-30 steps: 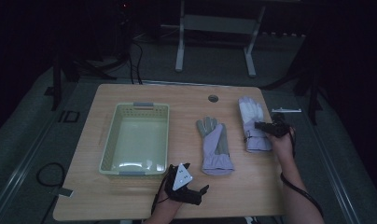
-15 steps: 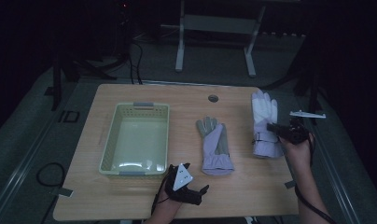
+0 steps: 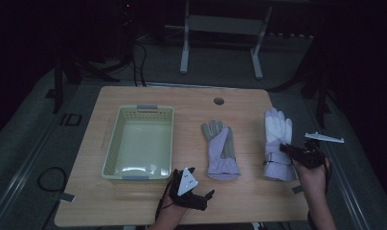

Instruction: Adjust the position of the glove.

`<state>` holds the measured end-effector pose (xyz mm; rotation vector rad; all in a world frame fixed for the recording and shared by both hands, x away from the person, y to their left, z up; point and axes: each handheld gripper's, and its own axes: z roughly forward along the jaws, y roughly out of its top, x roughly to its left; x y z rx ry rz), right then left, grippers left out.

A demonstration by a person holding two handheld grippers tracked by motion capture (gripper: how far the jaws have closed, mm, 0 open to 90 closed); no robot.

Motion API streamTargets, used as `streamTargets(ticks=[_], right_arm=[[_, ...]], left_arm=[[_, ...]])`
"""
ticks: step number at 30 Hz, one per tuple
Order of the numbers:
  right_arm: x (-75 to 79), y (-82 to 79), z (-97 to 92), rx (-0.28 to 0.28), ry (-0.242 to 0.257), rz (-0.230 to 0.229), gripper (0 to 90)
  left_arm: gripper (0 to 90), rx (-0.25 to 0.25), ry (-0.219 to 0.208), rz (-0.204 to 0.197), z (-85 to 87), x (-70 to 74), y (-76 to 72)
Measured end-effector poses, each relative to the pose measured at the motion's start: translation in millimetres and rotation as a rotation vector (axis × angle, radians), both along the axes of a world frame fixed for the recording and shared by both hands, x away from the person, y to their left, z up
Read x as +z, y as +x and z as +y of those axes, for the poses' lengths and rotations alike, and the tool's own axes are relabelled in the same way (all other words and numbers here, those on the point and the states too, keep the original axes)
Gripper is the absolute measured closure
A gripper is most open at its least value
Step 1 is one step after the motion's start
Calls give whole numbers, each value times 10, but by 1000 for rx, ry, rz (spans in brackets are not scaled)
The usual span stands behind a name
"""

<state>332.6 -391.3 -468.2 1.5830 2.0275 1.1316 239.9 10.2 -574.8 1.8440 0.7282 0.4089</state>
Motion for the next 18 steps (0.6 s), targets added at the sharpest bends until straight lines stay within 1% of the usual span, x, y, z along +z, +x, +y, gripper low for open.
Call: streamTargets(ticks=[3, 6, 7, 9, 11, 15, 18], right_arm=[[-70, -34, 17, 8, -8, 16, 796], [-157, -16, 31, 21, -23, 35, 794], [-157, -16, 31, 21, -23, 35, 794], [-246, 36, 51, 33, -41, 51, 792], [-304, 81, 64, 35, -52, 54, 791], [-437, 189, 80, 10, -67, 70, 786], [-529, 243, 84, 1, -88, 84, 775]], left_arm=[[2, 0, -1, 0, 0, -1, 0], [2, 0, 3, -2, -2, 0, -1], [2, 0, 3, -2, -2, 0, -1], [2, 0, 6, -4, -4, 1, -3], [2, 0, 6, -3, -4, 1, -2], [2, 0, 7, -2, -4, 1, -2], [2, -2, 7, -3, -4, 1, -3]])
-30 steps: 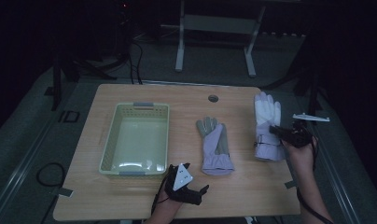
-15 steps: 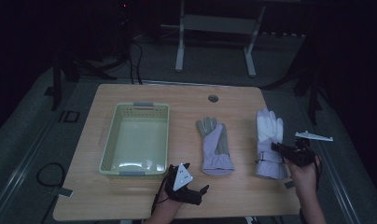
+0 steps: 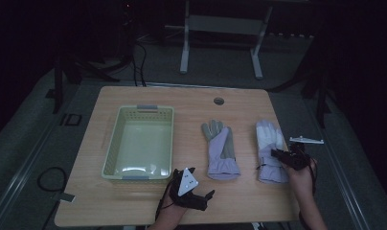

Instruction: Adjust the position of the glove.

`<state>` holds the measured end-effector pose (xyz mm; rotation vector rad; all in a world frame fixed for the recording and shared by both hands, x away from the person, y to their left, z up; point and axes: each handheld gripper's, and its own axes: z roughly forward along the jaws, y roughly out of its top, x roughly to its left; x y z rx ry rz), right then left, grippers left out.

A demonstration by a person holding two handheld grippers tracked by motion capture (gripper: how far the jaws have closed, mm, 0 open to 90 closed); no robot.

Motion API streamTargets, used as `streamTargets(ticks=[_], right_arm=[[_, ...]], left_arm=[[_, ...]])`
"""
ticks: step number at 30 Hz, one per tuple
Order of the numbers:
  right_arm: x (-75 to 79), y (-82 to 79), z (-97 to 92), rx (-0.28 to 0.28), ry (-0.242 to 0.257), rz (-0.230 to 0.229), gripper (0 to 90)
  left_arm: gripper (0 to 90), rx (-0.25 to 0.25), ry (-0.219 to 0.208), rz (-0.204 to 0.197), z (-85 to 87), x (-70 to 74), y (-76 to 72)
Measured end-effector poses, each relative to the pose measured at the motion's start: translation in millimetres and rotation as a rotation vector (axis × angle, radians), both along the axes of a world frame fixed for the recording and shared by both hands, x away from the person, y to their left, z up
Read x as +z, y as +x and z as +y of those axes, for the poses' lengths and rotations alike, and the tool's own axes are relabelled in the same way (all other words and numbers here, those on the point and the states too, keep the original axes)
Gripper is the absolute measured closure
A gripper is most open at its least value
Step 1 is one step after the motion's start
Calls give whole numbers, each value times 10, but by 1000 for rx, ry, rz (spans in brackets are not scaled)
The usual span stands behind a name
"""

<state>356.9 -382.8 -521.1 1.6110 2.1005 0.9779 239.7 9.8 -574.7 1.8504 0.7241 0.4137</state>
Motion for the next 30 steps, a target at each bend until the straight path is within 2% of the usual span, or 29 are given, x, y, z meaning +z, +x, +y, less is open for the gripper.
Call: streamTargets(ticks=[6, 9, 12, 17, 20, 24, 26, 28, 30], right_arm=[[-97, 34, 10, 25, -25, -8, 734], [-119, 41, 14, 55, -37, -31, 662], [-112, 38, 6, 108, -59, -54, 583], [-84, 7, -43, 176, -84, -90, 526], [-92, 4, -79, 190, -77, -87, 499], [-166, 43, -105, 207, -81, -50, 481], [-204, 73, -135, 213, -57, -33, 498], [-220, 85, -172, 219, -30, -20, 612], [-227, 86, -187, 210, -3, -9, 656]], left_arm=[[2, -4, 4, 1, -7, 1, 2], [2, -4, 2, 0, -8, 0, 1], [2, -4, 0, 1, -6, 0, 2], [2, -4, 0, 1, -6, 0, 2], [2, -3, -1, 2, -6, 0, 3], [2, -3, 1, 1, -6, 0, 2], [2, -3, 1, 1, -6, 0, 2], [2, -3, 1, 0, -7, 0, 0], [2, -4, 2, -1, -8, 0, -1]])
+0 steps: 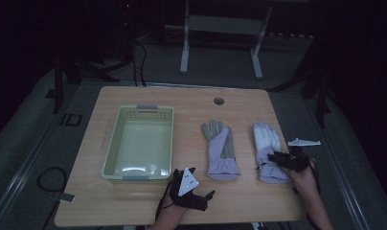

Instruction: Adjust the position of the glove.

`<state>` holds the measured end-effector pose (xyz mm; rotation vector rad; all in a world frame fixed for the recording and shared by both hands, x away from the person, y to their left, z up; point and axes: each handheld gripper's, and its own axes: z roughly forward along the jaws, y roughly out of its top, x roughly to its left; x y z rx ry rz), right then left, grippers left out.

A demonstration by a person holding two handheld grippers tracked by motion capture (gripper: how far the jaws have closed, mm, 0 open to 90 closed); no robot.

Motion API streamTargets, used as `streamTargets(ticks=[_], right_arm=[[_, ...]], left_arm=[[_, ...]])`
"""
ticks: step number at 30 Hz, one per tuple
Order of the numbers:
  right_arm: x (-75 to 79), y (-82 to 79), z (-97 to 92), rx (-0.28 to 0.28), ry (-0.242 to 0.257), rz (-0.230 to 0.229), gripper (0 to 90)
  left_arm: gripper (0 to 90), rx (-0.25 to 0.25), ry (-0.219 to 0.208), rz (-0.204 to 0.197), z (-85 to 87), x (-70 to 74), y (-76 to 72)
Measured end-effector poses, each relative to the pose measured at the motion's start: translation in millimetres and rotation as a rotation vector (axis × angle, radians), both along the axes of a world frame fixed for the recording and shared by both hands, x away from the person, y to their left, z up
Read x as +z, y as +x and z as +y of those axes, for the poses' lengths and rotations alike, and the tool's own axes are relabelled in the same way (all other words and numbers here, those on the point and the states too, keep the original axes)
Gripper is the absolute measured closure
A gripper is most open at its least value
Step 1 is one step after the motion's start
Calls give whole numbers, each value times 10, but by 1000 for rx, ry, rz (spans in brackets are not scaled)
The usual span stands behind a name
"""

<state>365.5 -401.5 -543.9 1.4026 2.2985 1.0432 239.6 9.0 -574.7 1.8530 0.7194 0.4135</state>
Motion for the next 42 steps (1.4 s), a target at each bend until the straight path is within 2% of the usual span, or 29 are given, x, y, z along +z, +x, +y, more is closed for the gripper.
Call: streamTargets(ticks=[4, 10, 15, 19, 23, 28, 34, 37, 42], right_arm=[[24, -5, 33, -14, -4, 13, 748], [115, -22, 0, -44, 54, 31, 799], [303, -58, -50, -48, 105, 6, 801], [462, -60, -50, -55, 99, -24, 804], [653, -84, 1, -37, 121, -55, 805], [925, -135, 147, -31, 148, -100, 805], [1201, -177, 432, 5, 132, -138, 804], [1294, -185, 583, 15, 132, -149, 804], [1350, -167, 903, 44, 111, -134, 803]], left_arm=[[2, 1, 0, 0, 1, 0, 0], [2, 5, -1, 4, 3, 0, 4], [2, 5, -1, 4, 3, 1, 4], [2, 6, 0, 2, 2, 1, 2], [2, 7, 0, 2, 1, 1, 2], [2, 9, 1, 2, 0, 1, 1], [2, 8, 7, -10, -8, 1, -6], [2, 9, 5, -7, -9, 1, -7], [2, 8, 6, -9, -9, 1, -8]])
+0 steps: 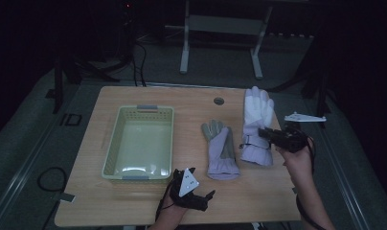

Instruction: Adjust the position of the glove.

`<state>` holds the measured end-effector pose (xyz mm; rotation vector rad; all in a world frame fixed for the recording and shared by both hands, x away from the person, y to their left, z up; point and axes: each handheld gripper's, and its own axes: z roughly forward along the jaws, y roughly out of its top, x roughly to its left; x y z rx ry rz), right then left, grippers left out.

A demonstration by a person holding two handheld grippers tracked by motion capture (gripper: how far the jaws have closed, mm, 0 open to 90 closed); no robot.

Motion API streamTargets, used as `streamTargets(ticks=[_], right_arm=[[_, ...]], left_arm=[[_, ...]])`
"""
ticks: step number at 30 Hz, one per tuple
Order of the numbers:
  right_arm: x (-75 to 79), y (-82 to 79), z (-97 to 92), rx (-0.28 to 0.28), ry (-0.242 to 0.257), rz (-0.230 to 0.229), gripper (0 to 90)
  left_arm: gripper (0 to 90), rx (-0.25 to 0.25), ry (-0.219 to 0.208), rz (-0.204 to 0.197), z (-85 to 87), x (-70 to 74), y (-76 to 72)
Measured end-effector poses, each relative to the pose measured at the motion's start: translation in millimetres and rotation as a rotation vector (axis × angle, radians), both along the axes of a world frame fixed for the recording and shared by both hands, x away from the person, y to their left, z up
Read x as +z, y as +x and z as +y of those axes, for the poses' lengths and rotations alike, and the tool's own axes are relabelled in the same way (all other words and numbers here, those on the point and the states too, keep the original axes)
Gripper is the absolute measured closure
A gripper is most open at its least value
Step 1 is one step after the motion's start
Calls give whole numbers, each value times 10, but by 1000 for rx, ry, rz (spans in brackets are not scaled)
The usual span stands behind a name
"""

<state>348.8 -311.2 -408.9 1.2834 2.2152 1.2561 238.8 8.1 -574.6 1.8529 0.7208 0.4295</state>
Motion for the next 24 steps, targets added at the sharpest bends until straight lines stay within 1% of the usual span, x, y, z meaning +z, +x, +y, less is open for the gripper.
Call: streamTargets(ticks=[2, 3, 5, 7, 9, 12, 14, 15, 16, 17, 18, 19, 21, 23, 24], right_arm=[[-13, 17, 103, 45, 35, 3, 803], [-23, 24, 148, 51, 47, 13, 803], [-39, 23, 257, 58, 25, 8, 803], [-59, 18, 361, 59, 24, 20, 803], [-88, 17, 474, 52, -4, 26, 803], [-160, 31, 632, 48, -37, 36, 802], [-229, 35, 713, 54, -42, 49, 802], [-269, 34, 742, 64, -39, 55, 802], [-317, 36, 756, 74, -23, 66, 801], [-363, 37, 768, 71, -11, 85, 801], [-410, 45, 781, 71, -18, 95, 802], [-454, 54, 798, 74, -35, 99, 802], [-522, 71, 831, 61, -71, 105, 801], [-585, 105, 856, 44, -84, 121, 801], [-615, 127, 864, 39, -82, 132, 799]], left_arm=[[2, 0, 0, -1, 1, 0, 0], [2, 1, -2, 0, 2, 0, 1], [2, 3, -3, 0, 7, 0, 3], [2, 4, -5, 0, 8, -1, 2], [2, 4, -5, -3, 5, -1, 0], [2, 2, -2, -7, 2, -1, -6], [2, 2, -2, -7, 2, -1, -7], [2, 2, -1, -8, 3, 0, -6], [2, 3, -3, -6, 3, -1, -7], [2, 4, -6, -4, 2, -1, -7], [2, 4, -4, -4, 4, -1, -6], [2, 4, -3, -4, 4, -1, -5], [2, 2, -3, -4, 3, 0, -7], [2, 3, -4, -4, 2, -1, -7], [2, 4, -4, -3, 2, -1, -6]])
